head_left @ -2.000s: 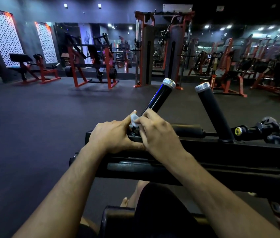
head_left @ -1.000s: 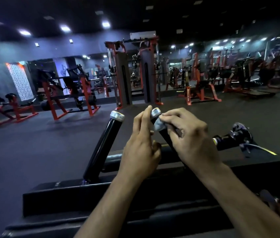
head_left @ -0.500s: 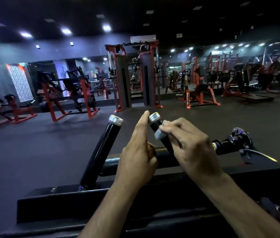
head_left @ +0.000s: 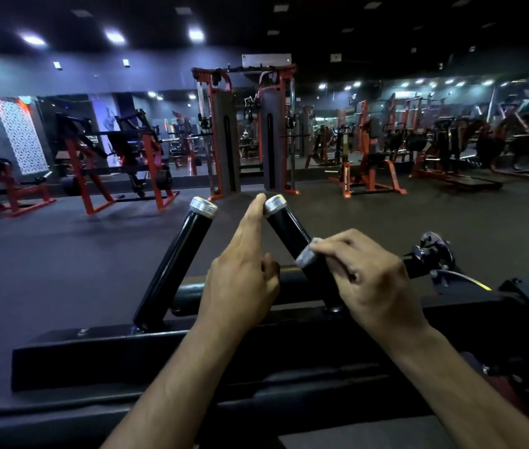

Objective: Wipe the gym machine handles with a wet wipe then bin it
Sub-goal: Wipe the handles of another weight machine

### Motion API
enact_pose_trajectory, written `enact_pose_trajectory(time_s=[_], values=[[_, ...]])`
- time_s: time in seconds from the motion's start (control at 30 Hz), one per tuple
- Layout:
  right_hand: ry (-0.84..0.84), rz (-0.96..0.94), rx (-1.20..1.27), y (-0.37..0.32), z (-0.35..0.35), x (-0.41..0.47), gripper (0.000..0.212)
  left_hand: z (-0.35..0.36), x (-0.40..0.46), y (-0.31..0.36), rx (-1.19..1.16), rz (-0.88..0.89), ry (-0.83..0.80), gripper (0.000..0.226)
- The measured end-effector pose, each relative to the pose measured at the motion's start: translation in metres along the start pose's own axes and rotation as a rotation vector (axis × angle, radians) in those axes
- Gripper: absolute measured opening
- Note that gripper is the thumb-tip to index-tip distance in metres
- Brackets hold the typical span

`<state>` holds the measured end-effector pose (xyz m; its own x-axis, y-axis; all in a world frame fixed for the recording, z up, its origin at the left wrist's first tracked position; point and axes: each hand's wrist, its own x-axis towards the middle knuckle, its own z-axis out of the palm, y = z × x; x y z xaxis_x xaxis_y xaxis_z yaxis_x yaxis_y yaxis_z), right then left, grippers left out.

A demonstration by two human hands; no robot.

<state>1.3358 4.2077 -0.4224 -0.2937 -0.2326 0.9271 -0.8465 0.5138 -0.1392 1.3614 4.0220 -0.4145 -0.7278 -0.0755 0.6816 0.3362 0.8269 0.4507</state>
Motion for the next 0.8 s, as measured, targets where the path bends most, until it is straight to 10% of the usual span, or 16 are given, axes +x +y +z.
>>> enact_pose_trajectory(time_s=[0.3,0.8], values=[[0.110,0.079,0.065,-0.008,0.024,0.024,0.015,0.004,-0.001,-0.001,0.051,0.012,0.012,0.089],[-0.246,0.098,-0.035,0.000,-0.031,-0.042,0.037,0.000,-0.005,0.006,0.038,-0.004,0.014,0.087]])
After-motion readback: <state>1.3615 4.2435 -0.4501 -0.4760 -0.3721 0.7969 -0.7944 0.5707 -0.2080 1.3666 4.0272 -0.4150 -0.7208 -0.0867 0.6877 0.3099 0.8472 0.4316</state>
